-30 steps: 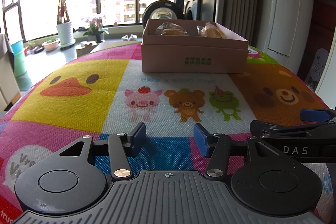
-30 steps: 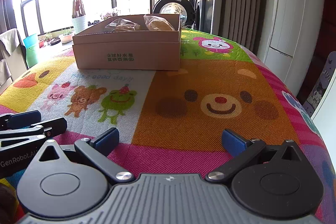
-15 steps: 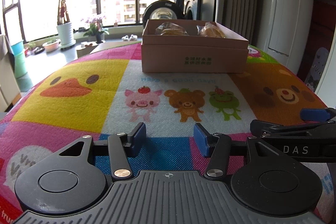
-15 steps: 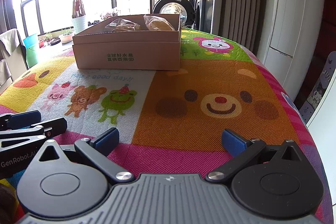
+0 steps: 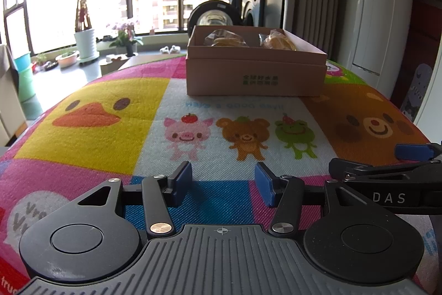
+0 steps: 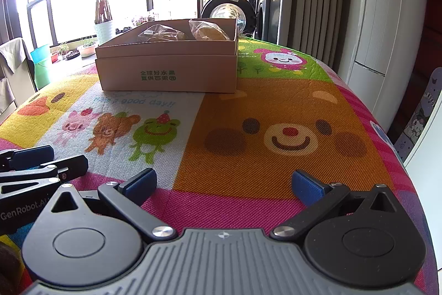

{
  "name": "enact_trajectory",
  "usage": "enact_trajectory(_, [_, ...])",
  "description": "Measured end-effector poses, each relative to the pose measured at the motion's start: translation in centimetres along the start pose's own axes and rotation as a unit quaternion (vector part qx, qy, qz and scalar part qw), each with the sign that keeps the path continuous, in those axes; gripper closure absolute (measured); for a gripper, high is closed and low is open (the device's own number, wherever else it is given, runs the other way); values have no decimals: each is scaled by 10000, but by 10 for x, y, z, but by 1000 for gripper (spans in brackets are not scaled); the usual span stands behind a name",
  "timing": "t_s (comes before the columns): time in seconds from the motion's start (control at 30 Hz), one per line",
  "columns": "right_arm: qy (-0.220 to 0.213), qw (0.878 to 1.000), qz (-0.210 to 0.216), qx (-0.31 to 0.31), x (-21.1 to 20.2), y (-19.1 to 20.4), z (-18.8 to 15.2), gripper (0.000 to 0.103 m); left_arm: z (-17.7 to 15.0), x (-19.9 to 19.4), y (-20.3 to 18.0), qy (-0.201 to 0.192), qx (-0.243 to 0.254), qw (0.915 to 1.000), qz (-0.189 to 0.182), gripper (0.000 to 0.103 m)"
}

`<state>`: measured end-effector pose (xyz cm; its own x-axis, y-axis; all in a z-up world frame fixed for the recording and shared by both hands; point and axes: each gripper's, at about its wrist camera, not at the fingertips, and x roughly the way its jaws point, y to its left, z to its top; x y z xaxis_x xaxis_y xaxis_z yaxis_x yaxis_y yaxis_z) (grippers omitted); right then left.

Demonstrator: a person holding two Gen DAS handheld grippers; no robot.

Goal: Organize objects

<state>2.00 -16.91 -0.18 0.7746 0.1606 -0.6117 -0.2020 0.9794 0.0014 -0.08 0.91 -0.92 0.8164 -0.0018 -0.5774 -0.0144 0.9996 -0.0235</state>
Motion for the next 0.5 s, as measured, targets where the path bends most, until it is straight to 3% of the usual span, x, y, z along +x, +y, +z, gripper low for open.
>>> enact_trajectory(0.5, [-1, 10000, 0, 0, 0, 0, 0, 0, 0, 0, 0, 1, -1, 10000, -1, 46])
